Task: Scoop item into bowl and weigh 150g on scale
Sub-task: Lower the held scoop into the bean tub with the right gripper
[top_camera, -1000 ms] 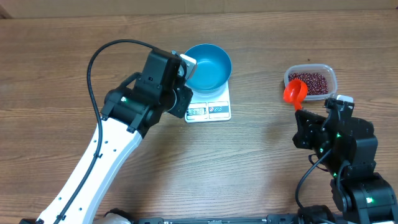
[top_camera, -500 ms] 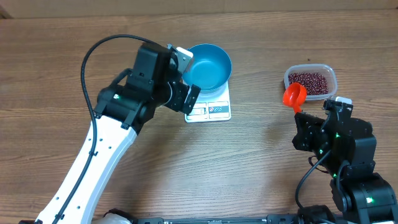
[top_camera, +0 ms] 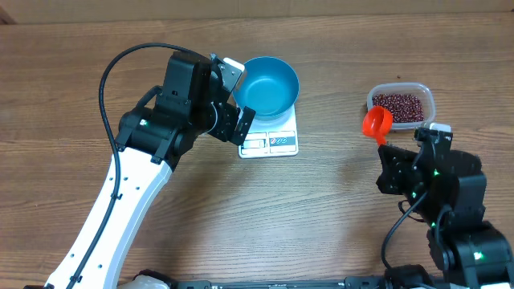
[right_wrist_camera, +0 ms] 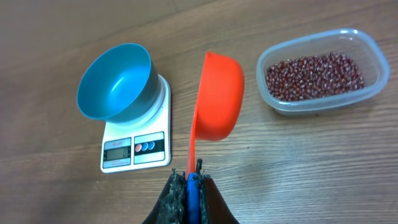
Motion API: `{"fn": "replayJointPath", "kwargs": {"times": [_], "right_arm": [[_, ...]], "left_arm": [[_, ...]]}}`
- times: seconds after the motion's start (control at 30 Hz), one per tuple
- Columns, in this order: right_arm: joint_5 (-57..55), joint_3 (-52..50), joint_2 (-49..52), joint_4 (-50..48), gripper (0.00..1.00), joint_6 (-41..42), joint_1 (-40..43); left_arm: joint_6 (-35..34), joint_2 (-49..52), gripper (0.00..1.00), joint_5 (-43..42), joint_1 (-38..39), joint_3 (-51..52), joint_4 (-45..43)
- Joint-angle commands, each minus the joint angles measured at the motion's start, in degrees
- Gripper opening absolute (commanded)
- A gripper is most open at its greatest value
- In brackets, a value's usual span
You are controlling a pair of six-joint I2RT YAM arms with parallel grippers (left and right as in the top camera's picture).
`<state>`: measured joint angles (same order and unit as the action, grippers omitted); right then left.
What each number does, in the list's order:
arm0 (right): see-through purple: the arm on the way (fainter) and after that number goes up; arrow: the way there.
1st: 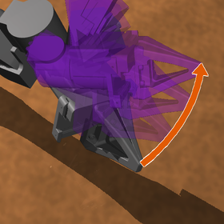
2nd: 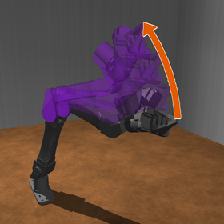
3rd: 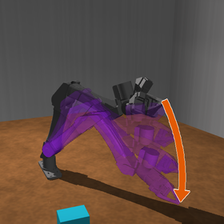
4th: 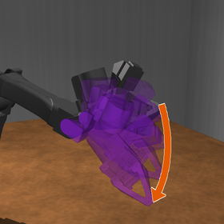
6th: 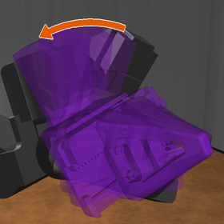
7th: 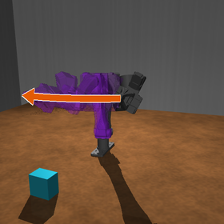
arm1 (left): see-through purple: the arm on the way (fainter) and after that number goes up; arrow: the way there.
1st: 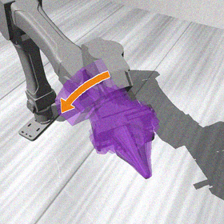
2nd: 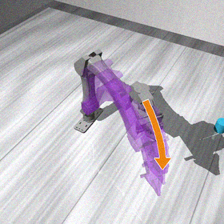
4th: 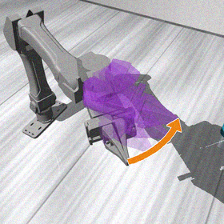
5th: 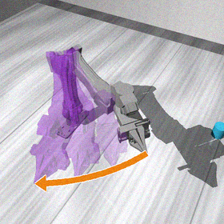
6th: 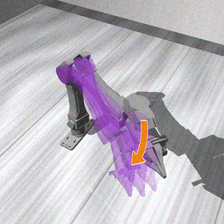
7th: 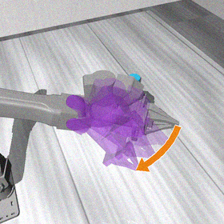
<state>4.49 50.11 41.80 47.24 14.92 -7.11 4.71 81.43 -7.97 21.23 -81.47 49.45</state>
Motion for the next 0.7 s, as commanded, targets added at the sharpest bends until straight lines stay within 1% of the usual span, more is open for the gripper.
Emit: {"fn": "replayJointPath", "kwargs": {"times": [0.0, 0.03, 0.13, 0.23, 0.37, 0.47, 0.53, 0.67], "right_arm": [[0.1, 8.0, 4.9, 0.2, 0.03, -6.2, 0.4], [-1.2, 12.9, 9.6, 1.9, 0.03, -9.0, 0.5], [-7.0, 22.4, 19.2, 8.0, 0.03, -13.6, 0.6], [-12.8, 31.7, 29.3, 15.3, 0.03, -15.8, 1.4], [-18.9, 40.6, 41.0, 22.7, 0.03, -17.0, 3.9], [-20.5, 42.6, 47.6, 23.8, 0.03, -19.0, 6.1], [-20.6, 42.6, 51.3, 22.6, 0.03, -21.3, 7.5], [-23.8, 42.6, 56.6, 19.8, 0.03, -21.9, 9.4]], "left_arm": [[1.1, -0.2, 1.00, -0.9, -0.3, -0.6, 0.0], [1.1, -0.2, 1.00, -0.9, -0.3, -0.6, 0.0], [1.1, -0.2, 1.00, -0.9, -0.3, -0.6, 0.0], [1.1, -0.2, 1.00, -0.9, -0.3, -0.6, 0.0], [1.1, -0.2, 1.00, -0.9, -0.3, -0.6, 0.0], [1.1, -0.2, 1.00, -0.9, -0.3, -0.6, 0.0], [1.1, -0.2, 1.00, -0.9, -0.3, -0.6, 0.0], [1.1, -0.2, 1.00, -0.9, -0.3, -0.6, 0.0]]}}
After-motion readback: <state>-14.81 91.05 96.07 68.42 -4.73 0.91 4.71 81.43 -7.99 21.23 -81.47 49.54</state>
